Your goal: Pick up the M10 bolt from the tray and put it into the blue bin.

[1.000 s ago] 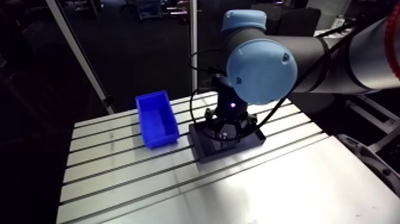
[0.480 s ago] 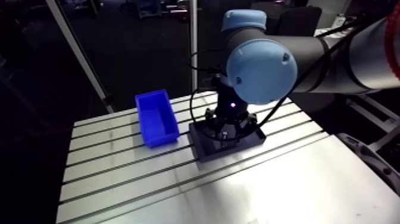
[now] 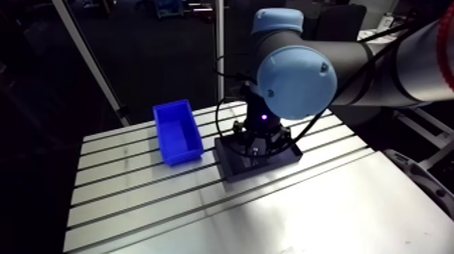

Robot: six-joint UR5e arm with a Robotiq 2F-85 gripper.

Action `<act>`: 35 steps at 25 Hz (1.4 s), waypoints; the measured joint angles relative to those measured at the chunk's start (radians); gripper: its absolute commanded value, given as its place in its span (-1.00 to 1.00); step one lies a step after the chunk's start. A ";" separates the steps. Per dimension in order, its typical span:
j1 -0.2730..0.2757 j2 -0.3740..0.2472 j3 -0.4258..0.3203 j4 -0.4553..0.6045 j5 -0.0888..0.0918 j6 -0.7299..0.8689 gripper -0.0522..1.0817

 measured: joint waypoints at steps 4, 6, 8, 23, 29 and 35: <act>0.001 0.001 0.000 -0.005 0.000 0.000 0.06; 0.001 0.002 0.000 -0.006 0.000 0.000 0.06; 0.001 0.003 0.000 -0.006 0.000 -0.001 0.10; 0.001 0.004 0.000 -0.006 0.003 -0.002 0.24; 0.001 0.005 0.000 -0.006 0.003 -0.003 0.29; 0.002 0.007 0.001 -0.006 0.003 -0.003 0.32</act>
